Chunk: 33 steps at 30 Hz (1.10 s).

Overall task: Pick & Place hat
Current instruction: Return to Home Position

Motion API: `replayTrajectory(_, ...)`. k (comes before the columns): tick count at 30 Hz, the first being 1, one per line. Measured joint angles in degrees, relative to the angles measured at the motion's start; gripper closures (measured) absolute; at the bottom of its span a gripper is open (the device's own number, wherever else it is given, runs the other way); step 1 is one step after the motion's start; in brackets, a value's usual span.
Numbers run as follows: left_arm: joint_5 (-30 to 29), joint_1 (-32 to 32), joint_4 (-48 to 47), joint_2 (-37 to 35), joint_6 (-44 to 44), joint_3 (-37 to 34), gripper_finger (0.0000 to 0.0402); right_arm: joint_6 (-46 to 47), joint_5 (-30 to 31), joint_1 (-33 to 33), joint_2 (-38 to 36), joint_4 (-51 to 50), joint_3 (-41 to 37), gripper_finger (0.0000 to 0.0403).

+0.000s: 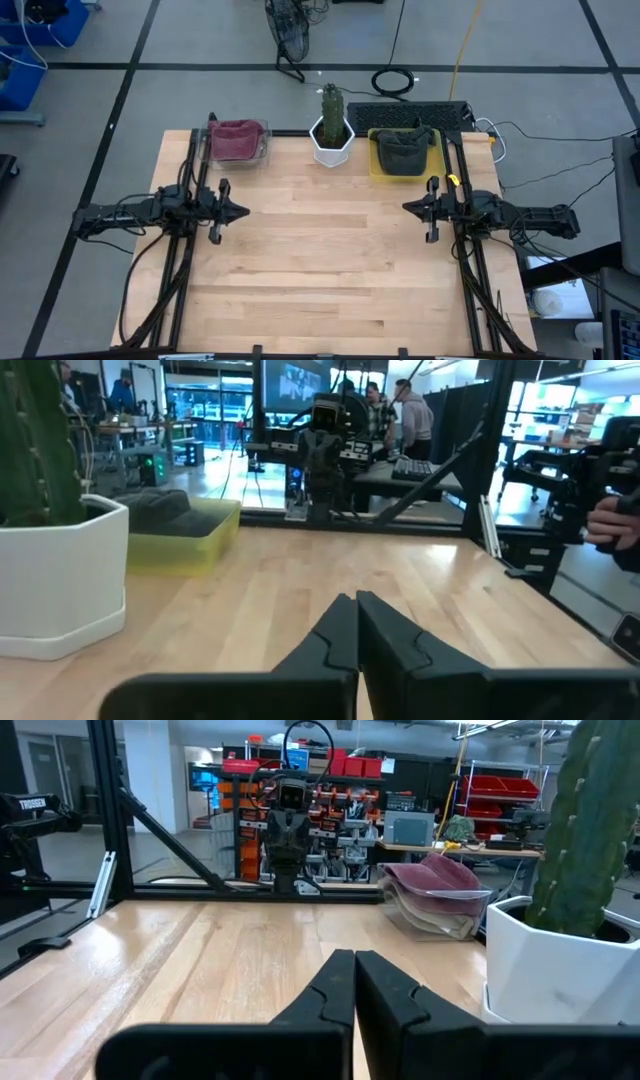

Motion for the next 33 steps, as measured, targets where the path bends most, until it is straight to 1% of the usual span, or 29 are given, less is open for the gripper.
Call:
replayTrajectory(11, 0.85, 0.05, 0.05, 0.01, 1.17, 0.0, 0.0398, -0.15, 0.0, 0.0, 0.0, 0.0, 0.0, 0.0403)
replayTrajectory(17, 0.82, 0.05, 0.03, 0.02, 2.55, 0.0, 0.0385, -0.15, 0.0, 0.0, 0.0, 0.0, 0.0, 0.0403)
replayTrajectory(33, 0.26, 0.05, 0.03, 0.02, 3.36, -0.02, 0.0383, -0.15, 0.0, 0.01, 0.0, 0.0, 0.0, 0.0403)
